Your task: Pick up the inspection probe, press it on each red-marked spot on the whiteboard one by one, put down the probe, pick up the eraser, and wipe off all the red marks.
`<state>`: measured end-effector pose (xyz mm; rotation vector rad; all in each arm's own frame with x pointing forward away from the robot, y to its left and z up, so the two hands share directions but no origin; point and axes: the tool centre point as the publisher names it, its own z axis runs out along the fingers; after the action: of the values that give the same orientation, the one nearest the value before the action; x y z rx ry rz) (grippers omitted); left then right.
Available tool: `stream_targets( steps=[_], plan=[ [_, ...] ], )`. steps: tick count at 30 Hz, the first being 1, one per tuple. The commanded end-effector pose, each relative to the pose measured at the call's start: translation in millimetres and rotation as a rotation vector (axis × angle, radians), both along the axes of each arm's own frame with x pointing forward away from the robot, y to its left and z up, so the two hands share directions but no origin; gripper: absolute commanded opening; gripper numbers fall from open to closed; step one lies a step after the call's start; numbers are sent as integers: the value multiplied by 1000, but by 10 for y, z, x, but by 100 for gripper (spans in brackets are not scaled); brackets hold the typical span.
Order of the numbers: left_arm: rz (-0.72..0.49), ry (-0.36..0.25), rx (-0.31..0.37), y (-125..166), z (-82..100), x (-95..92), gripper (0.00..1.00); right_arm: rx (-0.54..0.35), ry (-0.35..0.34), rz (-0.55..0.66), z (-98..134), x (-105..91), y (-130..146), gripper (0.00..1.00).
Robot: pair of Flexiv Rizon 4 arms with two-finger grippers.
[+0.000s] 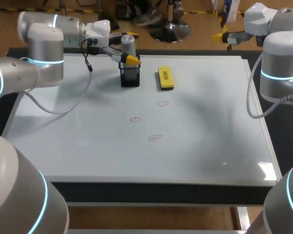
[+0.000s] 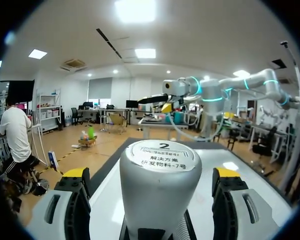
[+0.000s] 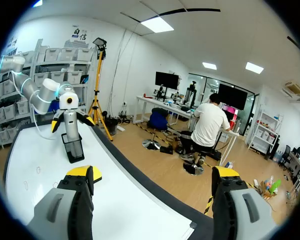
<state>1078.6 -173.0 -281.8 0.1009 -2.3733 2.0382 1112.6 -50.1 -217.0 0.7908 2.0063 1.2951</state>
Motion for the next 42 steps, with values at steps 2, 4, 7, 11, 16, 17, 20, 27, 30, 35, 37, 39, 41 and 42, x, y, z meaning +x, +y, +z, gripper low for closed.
stream_targets(
  steps=[2,4,7,11,16,17,20,27,30,35,37,39,41,42],
  plan=[
    [6,0,9,30,23,-51,100,0,0,1,-2,4,-3,100],
    [4,1,11,29,20,-48,100,0,0,1,-2,4,-3,100],
    [1,2,14,27,18,-47,100,0,0,1,-2,4,-3,100],
    [-2,2,17,40,10,-38,59,0,0,1,-2,4,-3,100],
    [0,-2,17,63,18,-51,0,0,0,1,-2,4,-3,100],
    [0,-2,18,65,22,-55,0,0,0,1,-2,4,-3,100],
    [-1,-8,17,68,52,-70,0,0,0,1,-2,4,-3,100],
    [-1,-28,12,57,181,-100,0,0,0,1,-2,4,-3,100],
    [-2,-31,12,67,228,-109,0,0,0,1,-2,4,-3,100],
    [-1,-38,7,71,361,-131,0,0,0,1,-2,4,-3,100],
    [-5,-42,12,66,419,-137,0,0,0,1,-2,4,-3,100],
    [-3,-51,3,68,490,-145,0,0,0,1,-2,4,-3,100],
    [1,-59,-10,73,560,-147,0,0,0,1,-2,4,-3,100],
    [0,-61,-10,76,592,-147,0,0,0,1,-2,4,-3,100]
  ],
)
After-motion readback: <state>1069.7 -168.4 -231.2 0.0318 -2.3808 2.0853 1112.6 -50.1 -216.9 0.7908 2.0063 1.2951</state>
